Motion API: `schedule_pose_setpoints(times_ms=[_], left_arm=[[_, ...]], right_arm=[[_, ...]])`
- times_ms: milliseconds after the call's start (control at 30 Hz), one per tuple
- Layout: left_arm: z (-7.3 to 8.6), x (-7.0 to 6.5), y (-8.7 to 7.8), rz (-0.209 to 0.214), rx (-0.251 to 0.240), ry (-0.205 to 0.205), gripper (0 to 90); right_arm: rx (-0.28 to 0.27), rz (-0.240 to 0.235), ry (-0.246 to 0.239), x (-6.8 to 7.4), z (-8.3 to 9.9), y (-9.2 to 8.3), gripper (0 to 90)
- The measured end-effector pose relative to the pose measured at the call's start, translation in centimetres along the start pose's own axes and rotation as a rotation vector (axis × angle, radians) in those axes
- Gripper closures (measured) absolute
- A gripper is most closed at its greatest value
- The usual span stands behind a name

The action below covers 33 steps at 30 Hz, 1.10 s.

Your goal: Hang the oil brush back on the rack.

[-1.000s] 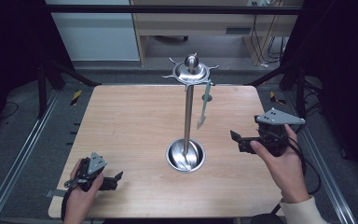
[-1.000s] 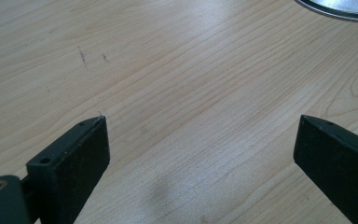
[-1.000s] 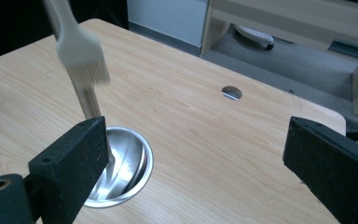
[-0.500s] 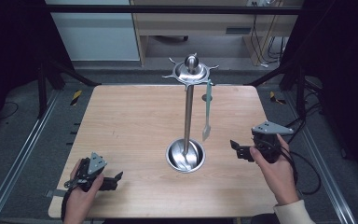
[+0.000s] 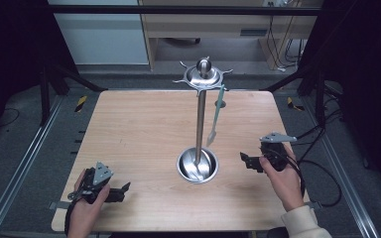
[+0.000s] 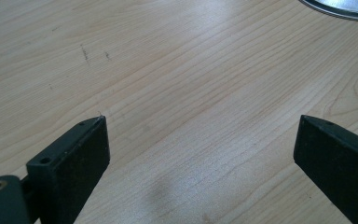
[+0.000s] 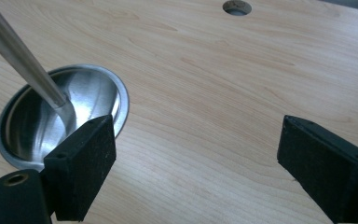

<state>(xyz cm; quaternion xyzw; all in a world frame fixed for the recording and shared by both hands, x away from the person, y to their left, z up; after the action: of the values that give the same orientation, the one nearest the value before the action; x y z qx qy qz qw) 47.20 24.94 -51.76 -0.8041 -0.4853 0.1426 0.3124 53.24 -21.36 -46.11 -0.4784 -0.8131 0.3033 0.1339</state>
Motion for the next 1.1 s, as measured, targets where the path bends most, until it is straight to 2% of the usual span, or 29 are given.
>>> schedule_pose_setpoints(times_ms=[133,500,1100], left_arm=[[0.0,0.0,0.0,-0.001,0.000,0.001,3.1],[0.0,0.1,0.0,-0.003,0.001,0.000,3.1],[0.0,0.3,-0.1,-0.005,0.000,-0.005,3.1]], right_arm=[[0.026,0.004,0.014,-0.2,0.3,1.1,11.8],[0.052,0.027,0.042,-1.2,0.7,3.0,12.1],[0.113,0.028,0.099,-1.9,1.9,5.9,12.3]])
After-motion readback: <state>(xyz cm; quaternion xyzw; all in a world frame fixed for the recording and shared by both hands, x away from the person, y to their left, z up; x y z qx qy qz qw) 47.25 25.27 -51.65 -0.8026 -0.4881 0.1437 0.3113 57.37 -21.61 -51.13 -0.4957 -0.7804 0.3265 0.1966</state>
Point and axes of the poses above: each handheld gripper's, and its own axes: y roughly forward along the jaws, z roughly out of its underside, x roughly to its left, the point moved 7 cm from there along y, roughly forward along the jaws, and after that the axes turned 6 degrees about -y, right-handed, at the moved point
